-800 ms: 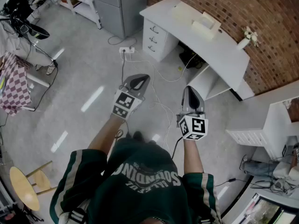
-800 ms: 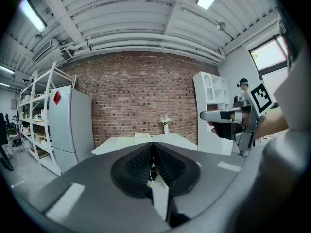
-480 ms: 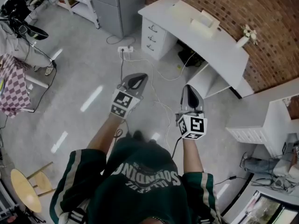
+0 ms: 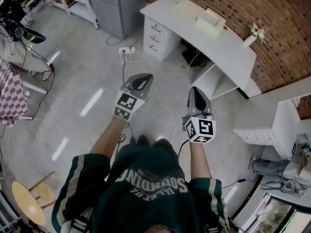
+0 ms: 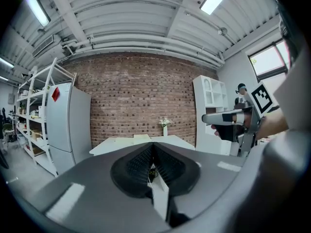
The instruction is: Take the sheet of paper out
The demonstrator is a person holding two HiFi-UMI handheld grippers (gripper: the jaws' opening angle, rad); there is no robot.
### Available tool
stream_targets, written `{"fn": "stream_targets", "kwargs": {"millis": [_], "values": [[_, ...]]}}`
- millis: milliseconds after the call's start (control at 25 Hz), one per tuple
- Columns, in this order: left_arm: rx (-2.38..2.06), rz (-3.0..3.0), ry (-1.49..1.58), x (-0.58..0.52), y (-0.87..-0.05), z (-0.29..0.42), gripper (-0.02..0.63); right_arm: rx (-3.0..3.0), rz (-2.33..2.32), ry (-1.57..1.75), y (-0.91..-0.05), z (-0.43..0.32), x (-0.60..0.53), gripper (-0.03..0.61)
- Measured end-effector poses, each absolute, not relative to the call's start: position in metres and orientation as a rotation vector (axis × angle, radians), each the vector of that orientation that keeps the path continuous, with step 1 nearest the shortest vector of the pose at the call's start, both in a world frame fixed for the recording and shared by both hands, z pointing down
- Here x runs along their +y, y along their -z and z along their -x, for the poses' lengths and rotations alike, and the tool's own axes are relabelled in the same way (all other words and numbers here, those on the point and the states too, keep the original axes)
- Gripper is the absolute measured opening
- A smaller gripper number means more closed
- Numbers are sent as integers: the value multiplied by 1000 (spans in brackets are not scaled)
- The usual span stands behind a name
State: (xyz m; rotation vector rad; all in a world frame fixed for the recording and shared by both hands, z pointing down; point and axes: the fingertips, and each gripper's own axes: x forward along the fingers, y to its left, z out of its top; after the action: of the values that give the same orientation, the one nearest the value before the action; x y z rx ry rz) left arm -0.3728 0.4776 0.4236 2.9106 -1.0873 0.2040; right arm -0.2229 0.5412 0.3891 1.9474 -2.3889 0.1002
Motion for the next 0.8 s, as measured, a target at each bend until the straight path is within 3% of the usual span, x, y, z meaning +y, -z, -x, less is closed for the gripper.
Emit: {"fn": "stream_targets", "kwargs": {"millis": [800], "values": [[-1003, -2943, -270, 389, -436, 331, 11, -2394, -1985, -72, -393, 193, 455, 0]]}}
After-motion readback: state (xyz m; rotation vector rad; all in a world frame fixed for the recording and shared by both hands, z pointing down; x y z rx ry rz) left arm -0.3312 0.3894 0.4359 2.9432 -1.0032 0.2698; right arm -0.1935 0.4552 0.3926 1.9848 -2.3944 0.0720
